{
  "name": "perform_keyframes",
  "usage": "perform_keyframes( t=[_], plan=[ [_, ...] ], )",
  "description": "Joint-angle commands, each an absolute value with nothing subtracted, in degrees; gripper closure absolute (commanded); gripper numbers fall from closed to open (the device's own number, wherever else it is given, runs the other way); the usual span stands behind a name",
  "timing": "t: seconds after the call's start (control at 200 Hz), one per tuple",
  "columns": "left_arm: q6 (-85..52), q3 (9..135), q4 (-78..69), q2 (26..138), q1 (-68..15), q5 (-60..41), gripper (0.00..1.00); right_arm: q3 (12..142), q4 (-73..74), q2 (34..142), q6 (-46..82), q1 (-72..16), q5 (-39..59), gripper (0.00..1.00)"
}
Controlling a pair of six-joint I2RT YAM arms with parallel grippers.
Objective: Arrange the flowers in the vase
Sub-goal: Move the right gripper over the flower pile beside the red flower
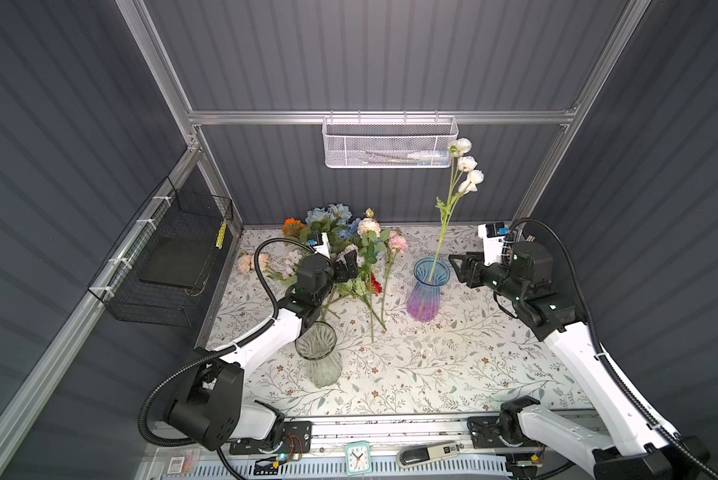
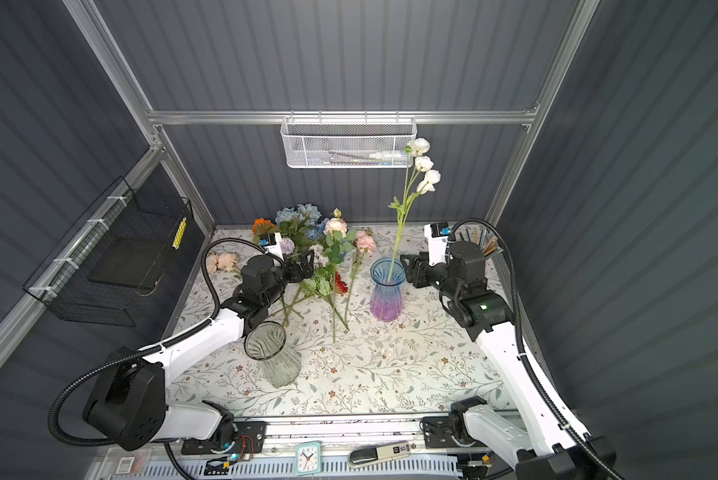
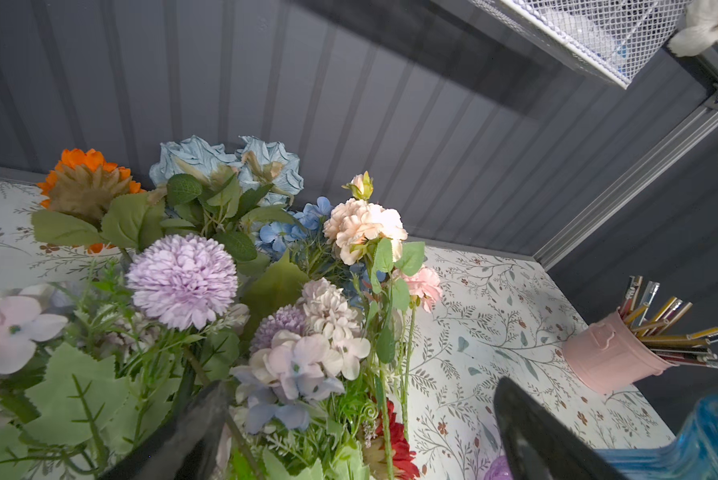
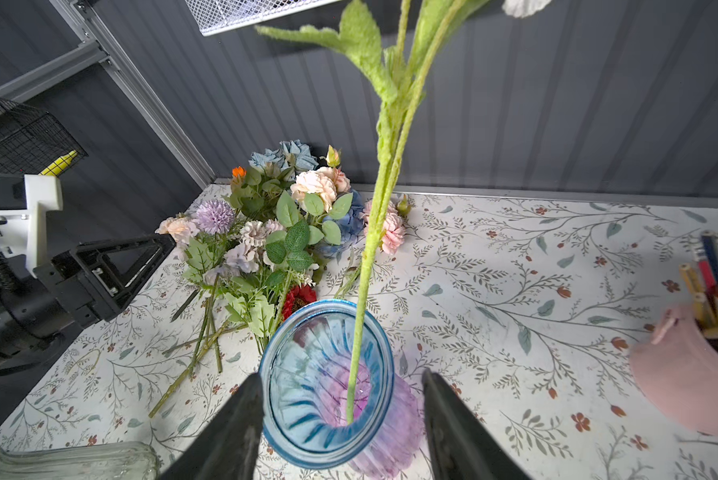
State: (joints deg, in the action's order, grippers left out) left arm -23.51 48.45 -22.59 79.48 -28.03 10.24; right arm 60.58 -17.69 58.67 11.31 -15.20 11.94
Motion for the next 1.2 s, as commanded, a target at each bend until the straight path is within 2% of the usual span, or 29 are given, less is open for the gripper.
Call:
perform_keyframes(
  t=[0.0,0.105,0.275,0.36,0.57,0.75,1.191],
  plan=[
    [-22.02,49.49,-21.83,77.37,-27.68,12.36,0.0,63.43,-20.65,57.46,12.3,-15.19,11.24,0.37],
    [-23.14,49.44,-20.25,77.17,-26.64,13.09,0.0,65.48,-20.46,57.09,14.94,-16.88,14.55,0.38],
    [-28.5,47.71,-20.16,77.21,-21.45,9.27,0.0,66.95,-16.87,59.8,16.34,-27.52,10.54,0.42],
    [-28.66,46.79,-20.19,76.62,-20.22,9.36,0.0,68.19,-14.46,63.75,19.04,-32.06,8.22,0.46],
    [-27.89,44.12,-19.45,73.71,-18.39,11.54,0.0,74.65,-13.17,82.15,27.56,-40.68,3.97,0.59],
    [-26.85,41.19,-18.72,71.16,-17.84,12.98,0.0,78.7,-15.57,93.65,31.57,-44.87,-0.43,0.69],
    [-23.83,40.75,-17.41,71.19,-17.84,10.37,0.0,80.64,-17.69,109.28,36.56,-46.58,-8.25,0.73]
  ],
)
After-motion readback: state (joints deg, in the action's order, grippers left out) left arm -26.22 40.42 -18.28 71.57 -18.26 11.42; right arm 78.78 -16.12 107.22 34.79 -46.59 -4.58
